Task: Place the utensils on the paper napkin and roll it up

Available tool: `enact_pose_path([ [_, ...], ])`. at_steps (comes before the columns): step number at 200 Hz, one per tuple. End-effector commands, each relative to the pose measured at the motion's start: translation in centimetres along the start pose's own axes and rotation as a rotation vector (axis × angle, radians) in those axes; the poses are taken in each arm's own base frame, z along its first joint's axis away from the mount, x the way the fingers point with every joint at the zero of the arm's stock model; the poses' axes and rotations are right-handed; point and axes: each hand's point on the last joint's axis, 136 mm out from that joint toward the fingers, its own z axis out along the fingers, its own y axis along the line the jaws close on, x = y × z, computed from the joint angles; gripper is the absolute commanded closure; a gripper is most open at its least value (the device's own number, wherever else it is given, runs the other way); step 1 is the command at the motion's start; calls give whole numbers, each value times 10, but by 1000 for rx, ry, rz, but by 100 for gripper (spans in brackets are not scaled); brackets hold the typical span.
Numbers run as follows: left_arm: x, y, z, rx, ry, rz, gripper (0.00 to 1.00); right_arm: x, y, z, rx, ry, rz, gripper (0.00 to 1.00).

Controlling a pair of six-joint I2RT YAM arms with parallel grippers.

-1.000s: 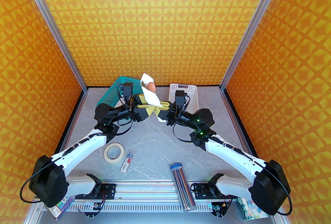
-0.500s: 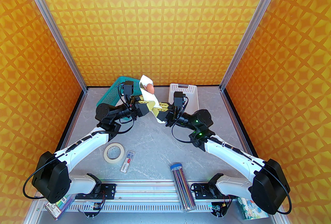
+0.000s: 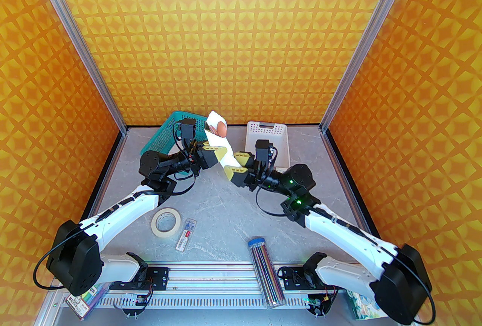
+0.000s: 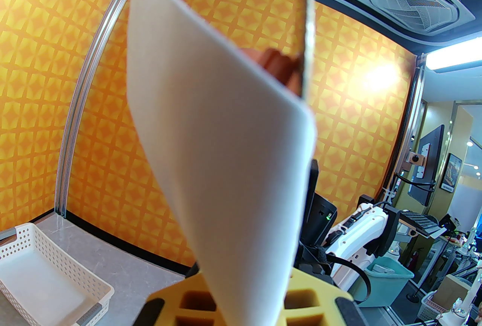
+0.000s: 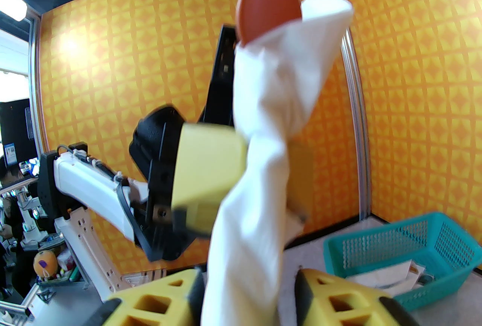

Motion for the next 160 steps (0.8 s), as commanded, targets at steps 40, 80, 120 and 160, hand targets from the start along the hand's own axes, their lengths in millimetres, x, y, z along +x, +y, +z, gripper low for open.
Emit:
enact_pose_path([
  [40,-17,-10,-1,-14,0,91,100,9,12,-45,133,145,-69,26],
  [80,-19,-15,-2,-13,-1,103,100,-15,5,-57,175,116,139,25],
  [120,-19,-15,-4,-37,7,106,100,-17,4,-47,137,180,321,41],
  [160,-20,-14,-6,-57,6,118,100,1,0,-30,100,298,614,54],
])
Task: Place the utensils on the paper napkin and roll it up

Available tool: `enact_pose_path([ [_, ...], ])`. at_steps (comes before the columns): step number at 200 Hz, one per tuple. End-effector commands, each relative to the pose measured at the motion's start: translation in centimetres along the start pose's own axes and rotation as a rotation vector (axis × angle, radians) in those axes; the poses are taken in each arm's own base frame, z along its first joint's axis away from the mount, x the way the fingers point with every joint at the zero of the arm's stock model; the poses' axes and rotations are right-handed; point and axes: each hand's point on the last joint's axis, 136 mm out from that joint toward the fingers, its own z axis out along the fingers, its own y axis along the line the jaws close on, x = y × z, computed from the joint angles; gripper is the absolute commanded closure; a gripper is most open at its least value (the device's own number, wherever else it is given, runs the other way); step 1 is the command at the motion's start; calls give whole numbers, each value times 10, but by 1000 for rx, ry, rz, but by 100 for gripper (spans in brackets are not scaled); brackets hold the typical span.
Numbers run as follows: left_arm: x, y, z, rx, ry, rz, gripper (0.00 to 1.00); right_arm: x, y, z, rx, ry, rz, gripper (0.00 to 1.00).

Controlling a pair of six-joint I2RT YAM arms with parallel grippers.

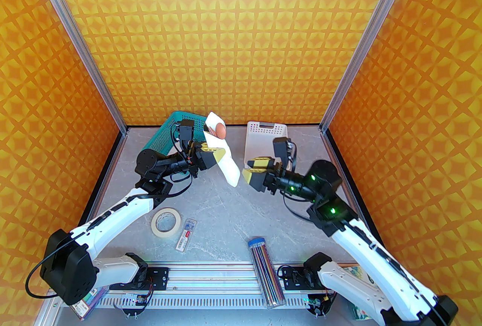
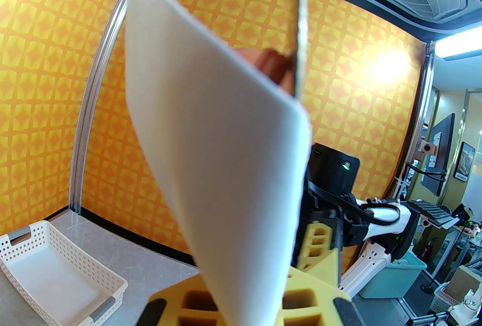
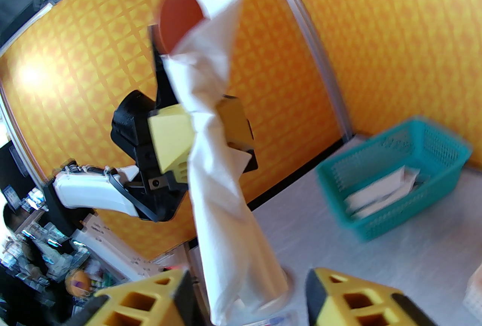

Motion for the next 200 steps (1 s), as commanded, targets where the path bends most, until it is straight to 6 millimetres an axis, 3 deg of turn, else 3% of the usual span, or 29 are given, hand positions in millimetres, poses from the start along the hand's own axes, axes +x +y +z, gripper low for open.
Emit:
enact_pose_path([
  [1,-19,-8,-1,-11,-29,65,100,15,2,10,-48,122,245,54],
  [69,-17,-5,-1,-26,-23,72,100,9,10,9,-104,84,327,54],
  [147,-19,-3,-2,-38,-35,79,100,20,6,8,-106,93,386,54],
  [200,-17,1,-3,-56,-38,78,100,21,6,5,-102,80,382,66],
])
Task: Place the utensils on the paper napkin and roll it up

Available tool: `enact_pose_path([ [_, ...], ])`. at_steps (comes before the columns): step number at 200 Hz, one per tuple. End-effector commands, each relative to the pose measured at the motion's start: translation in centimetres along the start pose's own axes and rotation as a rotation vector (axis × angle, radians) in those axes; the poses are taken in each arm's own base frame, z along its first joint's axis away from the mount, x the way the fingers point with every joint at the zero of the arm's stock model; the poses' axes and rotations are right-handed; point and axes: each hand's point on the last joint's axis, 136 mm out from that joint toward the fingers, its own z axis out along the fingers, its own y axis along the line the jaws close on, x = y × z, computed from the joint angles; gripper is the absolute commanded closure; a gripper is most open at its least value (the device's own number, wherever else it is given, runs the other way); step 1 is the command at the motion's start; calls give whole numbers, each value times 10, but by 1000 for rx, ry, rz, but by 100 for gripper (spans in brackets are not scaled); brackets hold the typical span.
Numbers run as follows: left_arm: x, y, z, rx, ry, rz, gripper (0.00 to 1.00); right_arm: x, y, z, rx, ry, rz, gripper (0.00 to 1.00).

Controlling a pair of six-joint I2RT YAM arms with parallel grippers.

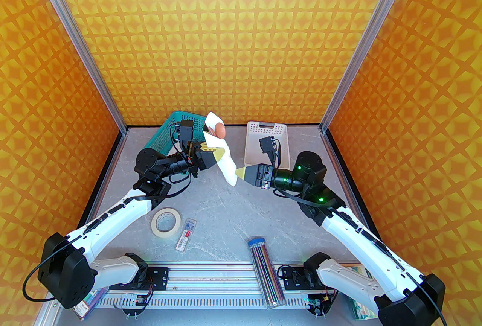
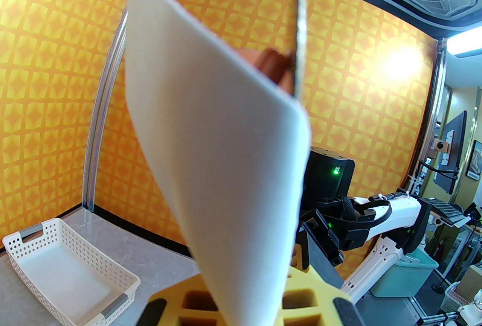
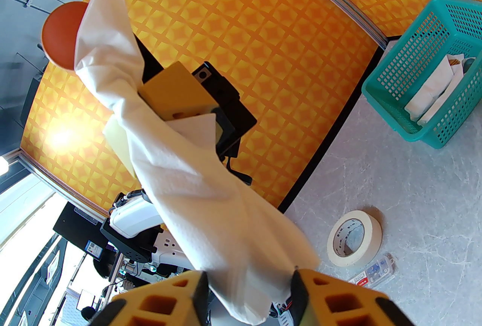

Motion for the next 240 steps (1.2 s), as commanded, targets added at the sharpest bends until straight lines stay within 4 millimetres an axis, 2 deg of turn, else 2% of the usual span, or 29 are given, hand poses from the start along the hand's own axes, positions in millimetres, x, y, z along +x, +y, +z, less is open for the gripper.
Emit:
enact_pose_path([
  [1,-19,-6,-2,-8,-42,56,100,0,9,-5,-26,-14,-23,66],
  [45,-19,-7,-3,-13,-48,57,100,1,7,-5,-12,-10,-28,84],
  [70,-19,-7,-4,-20,-49,57,100,4,3,-4,-4,-4,-27,100],
  [137,-19,-5,-5,-29,-57,58,100,18,-30,1,81,48,22,100],
  [160,-18,-4,-5,-33,-56,54,100,21,-35,1,102,61,19,100],
  [183,-17,-3,-5,-39,-50,53,100,16,-32,-10,173,30,-58,79],
  [240,-17,-2,-5,-44,-46,58,100,-1,4,-21,82,-81,-147,59],
])
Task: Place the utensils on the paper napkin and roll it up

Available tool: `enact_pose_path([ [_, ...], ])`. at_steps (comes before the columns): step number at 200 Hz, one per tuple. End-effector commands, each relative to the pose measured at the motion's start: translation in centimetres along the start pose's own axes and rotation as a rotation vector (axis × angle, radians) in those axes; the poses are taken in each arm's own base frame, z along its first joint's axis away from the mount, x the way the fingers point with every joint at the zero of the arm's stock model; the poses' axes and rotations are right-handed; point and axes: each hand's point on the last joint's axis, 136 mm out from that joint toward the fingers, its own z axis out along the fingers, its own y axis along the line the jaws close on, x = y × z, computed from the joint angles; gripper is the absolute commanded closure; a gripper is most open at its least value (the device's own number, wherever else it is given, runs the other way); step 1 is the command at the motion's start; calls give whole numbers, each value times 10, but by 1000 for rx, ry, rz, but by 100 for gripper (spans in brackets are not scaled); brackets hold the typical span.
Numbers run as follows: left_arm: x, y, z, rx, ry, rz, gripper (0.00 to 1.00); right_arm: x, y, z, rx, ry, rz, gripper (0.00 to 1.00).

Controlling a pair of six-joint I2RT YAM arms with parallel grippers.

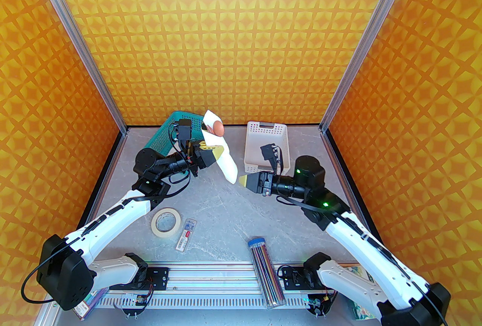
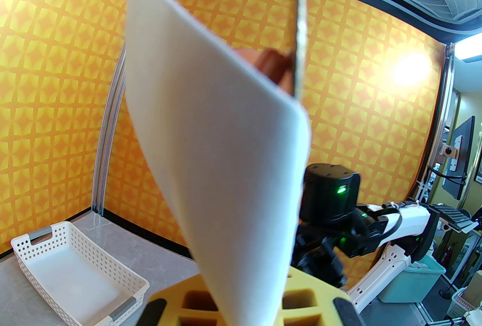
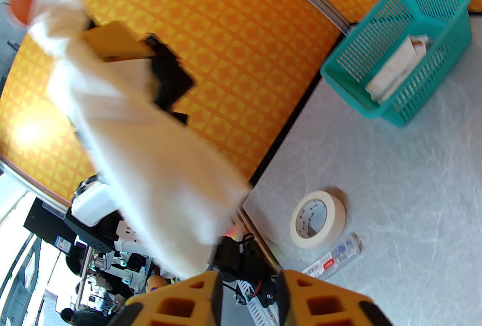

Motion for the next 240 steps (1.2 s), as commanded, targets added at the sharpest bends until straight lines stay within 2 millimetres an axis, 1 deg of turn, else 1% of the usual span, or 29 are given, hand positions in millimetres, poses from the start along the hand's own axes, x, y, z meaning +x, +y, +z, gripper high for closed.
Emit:
enact_pose_path([
  [1,-14,-6,-4,-9,-31,44,100,-19,20,-11,-35,-97,-79,59],
  [16,-13,-5,-4,-10,-29,43,100,-24,31,-14,-73,-121,-83,53],
  [39,-14,-6,-4,-7,-33,44,100,-29,39,-9,-145,-127,-39,49],
  [71,-14,-6,-4,-5,-36,43,100,-27,29,2,-174,-111,20,46],
  [105,-14,-6,-3,-5,-35,43,100,-26,27,7,-192,-98,44,45],
  [134,-14,-5,-3,-6,-34,43,100,-27,33,9,-227,-102,45,47],
  [188,-13,-5,-3,-7,-33,42,100,-21,33,20,-243,-64,68,50],
  [222,-12,-4,-4,-9,-31,42,100,-19,35,19,-248,-64,69,55],
  [240,-11,-3,-4,-16,-29,43,100,-18,34,18,-237,-66,65,59],
])
